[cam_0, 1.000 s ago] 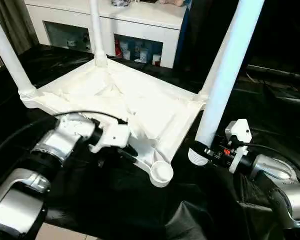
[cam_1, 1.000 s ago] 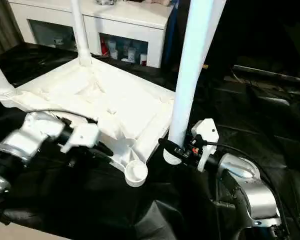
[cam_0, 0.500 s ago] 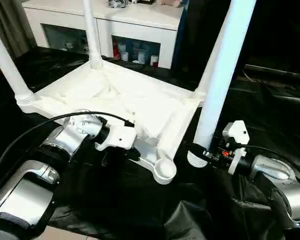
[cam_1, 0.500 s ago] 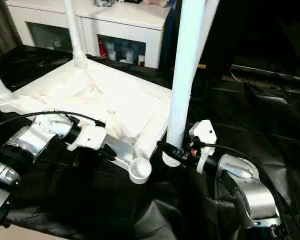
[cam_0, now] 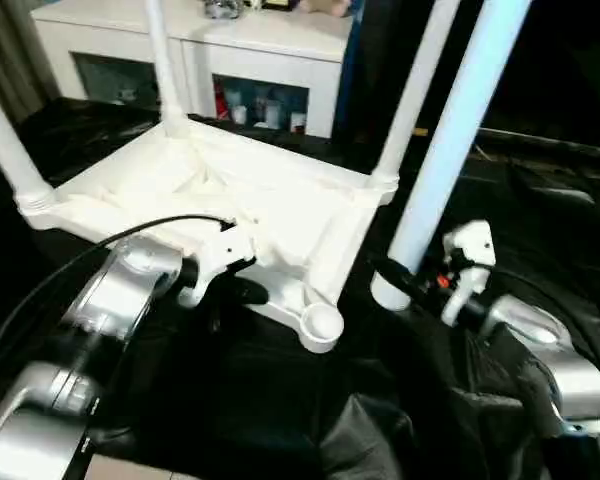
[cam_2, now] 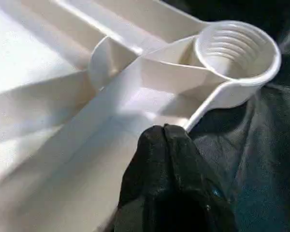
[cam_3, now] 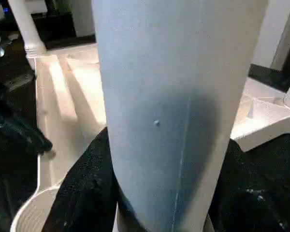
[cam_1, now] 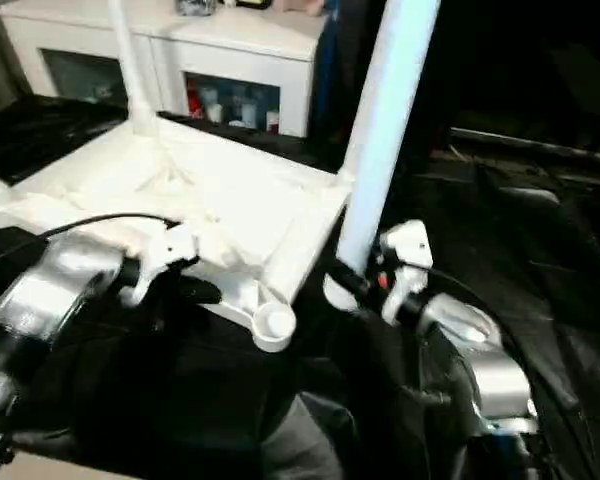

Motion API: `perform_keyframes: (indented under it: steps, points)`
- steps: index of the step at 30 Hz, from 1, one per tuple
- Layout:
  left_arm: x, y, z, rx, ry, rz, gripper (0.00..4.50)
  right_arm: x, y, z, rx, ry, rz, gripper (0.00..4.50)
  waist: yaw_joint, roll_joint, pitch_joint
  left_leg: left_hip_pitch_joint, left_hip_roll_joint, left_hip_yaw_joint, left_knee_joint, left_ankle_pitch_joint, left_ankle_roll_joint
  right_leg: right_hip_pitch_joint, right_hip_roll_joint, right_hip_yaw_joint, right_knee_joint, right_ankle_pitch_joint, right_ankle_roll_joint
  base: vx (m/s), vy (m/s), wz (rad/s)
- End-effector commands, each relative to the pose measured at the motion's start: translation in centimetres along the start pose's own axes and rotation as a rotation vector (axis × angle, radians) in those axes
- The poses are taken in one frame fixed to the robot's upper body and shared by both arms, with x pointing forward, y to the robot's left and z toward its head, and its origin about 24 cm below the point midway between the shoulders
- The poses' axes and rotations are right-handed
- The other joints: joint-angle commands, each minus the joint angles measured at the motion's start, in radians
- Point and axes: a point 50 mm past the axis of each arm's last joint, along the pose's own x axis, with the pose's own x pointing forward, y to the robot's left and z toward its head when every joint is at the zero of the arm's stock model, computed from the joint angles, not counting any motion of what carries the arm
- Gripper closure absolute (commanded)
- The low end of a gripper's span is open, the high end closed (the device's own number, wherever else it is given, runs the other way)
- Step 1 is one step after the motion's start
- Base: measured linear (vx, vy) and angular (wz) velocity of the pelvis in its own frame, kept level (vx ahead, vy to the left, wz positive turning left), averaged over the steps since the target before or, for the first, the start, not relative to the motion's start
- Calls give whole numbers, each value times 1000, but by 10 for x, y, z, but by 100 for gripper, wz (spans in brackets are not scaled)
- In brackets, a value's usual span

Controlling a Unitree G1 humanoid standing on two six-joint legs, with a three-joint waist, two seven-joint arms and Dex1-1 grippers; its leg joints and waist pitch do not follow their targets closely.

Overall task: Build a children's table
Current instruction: Insert table leg to table base

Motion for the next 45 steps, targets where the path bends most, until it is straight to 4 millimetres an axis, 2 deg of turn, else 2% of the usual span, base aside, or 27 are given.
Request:
perform_keyframes:
  steps: [1,2,3,4,5,6,8,10,11,12,14,15,16,17,21,24,26,29,30,31,32,33,34,35,36,44,45]
  points:
    - [3,-9,-30,-100,134,15,449,0,-2,2,-1,-2,-11,257,5,-1,-43,-4,58,-25,-94,-223,-1,35,-81,49,-100,-450,-153,0,0,0]
    - [1,-15,-31,-107,139,44,449,2,0,1,-1,2,-6,257,4,-3,-46,-7,58,-24,-96,-195,3,38,-79,48,-96,-406,-158,0,0,0]
    - [1,-19,-31,-99,135,48,449,3,0,0,-1,4,-3,257,3,-15,-44,-10,60,-24,-96,-177,13,37,-80,49,-93,-382,-162,0,0,0]
    - [1,-19,-31,-99,135,48,449,3,0,0,-1,4,-3,257,2,-12,-45,-10,58,-23,-96,-169,18,37,-77,48,-95,-371,-164,0,0,0]
    - [4,-26,-23,-2,82,24,449,4,0,0,-4,11,5,257,-1,-29,-46,-8,56,-18,-94,-162,26,34,-72,48,-97,-351,-165,0,0,0]
    - [4,-26,-23,-2,82,24,449,4,0,0,-4,11,5,257,1,-21,-48,-10,55,-19,-96,-151,29,37,-72,48,-91,-320,-166,0,0,0]
    - [5,-30,-16,87,39,1,449,6,-1,2,-8,11,14,257,3,-20,-50,-4,55,-17,-93,-127,34,34,-69,48,-86,-255,-178,0,0,0]
    - [5,-31,-5,145,-25,-2,449,5,-1,5,-11,4,21,257,2,-11,-56,-3,55,-17,-91,-98,36,40,-65,46,-77,-149,-198,0,0,0]
    - [5,-31,-5,145,-25,-2,449,5,-1,5,-11,4,21,257,2,-11,-56,-3,55,-17,-91,-98,36,40,-65,46,-77,-149,-198,0,0,0]
    - [1,-31,19,186,-156,-24,428,0,1,9,-12,-10,35,257,5,0,-61,-1,52,-15,-85,-37,45,43,-65,47,-60,-26,-232,0,0,0]
    - [-3,-29,27,218,-179,-42,407,-2,1,9,-10,-15,38,257,7,-6,-63,5,52,-8,-80,-3,61,42,-61,47,-56,62,-266,26,7,2]
    - [-3,-29,27,218,-179,-42,405,-2,1,9,-10,-15,38,257,10,-7,-61,2,50,-6,-80,2,72,45,-62,48,-54,83,-282,0,0,0]
    - [-5,-29,29,232,-181,-45,405,-3,2,9,-10,-16,39,257,10,-8,-60,-1,50,-7,-80,-3,75,48,-64,48,-55,81,-283,0,0,0]
    - [-8,-28,35,274,-191,-73,374,-5,2,8,-9,-19,40,257,12,0,-59,-1,51,-9,-82,-14,75,50,-66,48,-58,60,-276,0,0,0]
    - [-11,-25,40,314,-190,-120,359,-8,3,7,-15,-15,48,257,9,-1,-52,1,52,-11,-89,-102,34,50,-66,48,-71,-72,-248,0,0,0]
    - [-7,-17,40,371,-145,-144,320,-11,2,7,-20,-12,50,257,7,0,-51,2,51,-11,-91,-137,14,48,-65,49,-78,-148,-219,0,0,0]
    - [-6,-16,41,383,-133,-149,314,-12,1,7,-21,-12,48,257,6,0,-53,-1,51,-13,-90,-123,11,51,-66,50,-76,-133,-214,0,0,0]
    - [-2,-13,43,394,-122,-177,275,-14,-1,8,-25,-8,40,257,4,0,-56,-2,51,-13,-88,-91,12,54,-67,49,-70,-85,-220,0,0,0]
    - [-1,-13,43,397,-118,-184,269,-15,-1,9,-26,-8,39,257,3,2,-55,-2,51,-13,-88,-87,15,52,-66,49,-71,-74,-226,0,0,0]
    - [0,-12,42,406,-100,-198,261,-15,-2,9,-28,-6,37,257,5,13,-56,0,51,-14,-87,-86,13,52,-68,49,-67,-63,-232,0,0,0]
    - [1,-12,41,414,-88,-209,251,-16,-2,9,-30,-5,36,257,2,4,-56,-4,51,-13,-86,-81,17,55,-65,49,-68,-45,-237,0,0,0]
    - [2,-10,40,435,-73,-205,241,-17,-1,9,-36,0,38,257,3,3,-57,-4,50,-13,-85,-69,23,57,-66,49,-64,-28,-240,0,0,0]
    - [3,-8,39,445,-64,-205,241,-17,-1,9,-42,4,41,257,6,22,-57,-4,50,-16,-85,-68,23,57,-69,49,-63,-24,-245,0,0,0]
    - [4,-6,37,455,-52,-206,225,-18,0,9,-45,7,44,257,4,12,-57,-2,48,-12,-83,-72,29,55,-64,48,-68,-21,-244,0,0,0]
    - [6,-4,37,466,-45,-208,219,-19,0,8,-41,6,44,257,6,17,-58,-1,48,-12,-81,-70,31,56,-65,49,-66,-7,-252,0,0,0]
    - [15,0,29,508,37,-266,206,-20,3,6,-35,18,55,257,8,16,-56,-4,50,-12,-81,-67,38,59,-69,49,-66,-24,-261,0,0,0]
    - [16,2,30,518,43,-264,206,-19,4,6,-36,21,58,257,9,19,-57,-3,50,-13,-81,-68,38,59,-70,50,-67,-30,-257,0,0,0]
